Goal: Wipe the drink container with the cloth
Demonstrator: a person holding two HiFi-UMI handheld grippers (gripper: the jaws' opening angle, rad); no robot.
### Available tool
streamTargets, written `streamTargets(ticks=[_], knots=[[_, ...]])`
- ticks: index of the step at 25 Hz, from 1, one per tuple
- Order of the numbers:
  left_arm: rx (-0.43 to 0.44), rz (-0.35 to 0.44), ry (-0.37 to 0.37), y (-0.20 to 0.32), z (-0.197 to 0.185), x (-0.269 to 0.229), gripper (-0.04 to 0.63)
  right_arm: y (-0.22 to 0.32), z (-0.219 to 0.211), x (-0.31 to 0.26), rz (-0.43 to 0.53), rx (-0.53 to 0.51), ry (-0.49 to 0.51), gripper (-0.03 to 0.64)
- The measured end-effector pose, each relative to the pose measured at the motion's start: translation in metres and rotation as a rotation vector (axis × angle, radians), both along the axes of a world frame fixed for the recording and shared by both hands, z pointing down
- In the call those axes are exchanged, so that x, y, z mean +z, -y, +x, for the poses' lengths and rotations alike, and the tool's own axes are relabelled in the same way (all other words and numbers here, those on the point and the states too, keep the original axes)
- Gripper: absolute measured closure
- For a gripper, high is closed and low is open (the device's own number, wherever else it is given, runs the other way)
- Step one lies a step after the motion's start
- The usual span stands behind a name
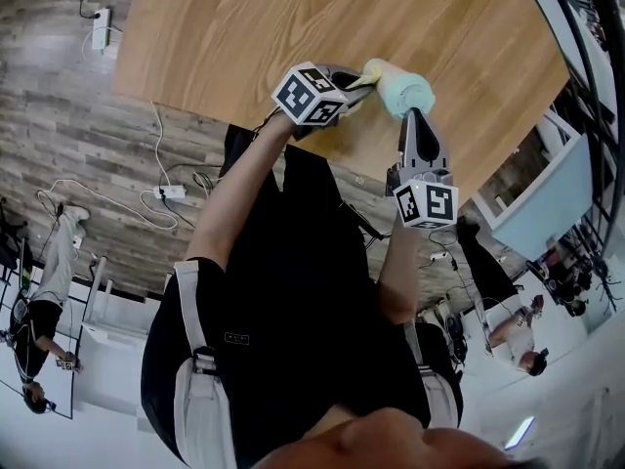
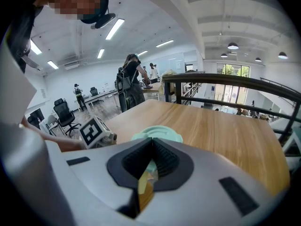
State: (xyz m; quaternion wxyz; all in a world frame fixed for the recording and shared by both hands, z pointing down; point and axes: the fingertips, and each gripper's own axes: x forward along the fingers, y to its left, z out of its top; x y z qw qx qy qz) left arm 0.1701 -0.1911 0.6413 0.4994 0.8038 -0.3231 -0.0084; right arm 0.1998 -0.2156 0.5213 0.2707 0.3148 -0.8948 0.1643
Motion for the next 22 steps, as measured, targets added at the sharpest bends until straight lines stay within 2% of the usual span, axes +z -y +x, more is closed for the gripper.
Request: streamTargets(ticks=[4,9,12,18,22], knots=[[-0.115,-0.057,-0.039,0.004,0.001,0.027,0.563,-0.001,0.005,-0.003,0.004,-0.001,0.004,0.584],[-0.154,-0.107,-0.083,-0.003,0.005,0.044,0.563,-0.001,0.002,-0.001,0.01,-0.004,0.008,0.584],[-0.141,-0.105,-0.085,-0.009,0.012,0.043,0.563,0.0,0.001,0.003,0.012,-0.008,0.008,0.584],[-0.161,-0.083,-0.184,-0.015,0.03,0.015,0.563,0.003,-0.001,0.004,0.02,-0.002,0.021,0.584],[-0.154,-0.041,-0.187,-0.019,0.044,0.0,0.563,0.002,0.002,0.004,0.019,0.002,0.029,0.584]])
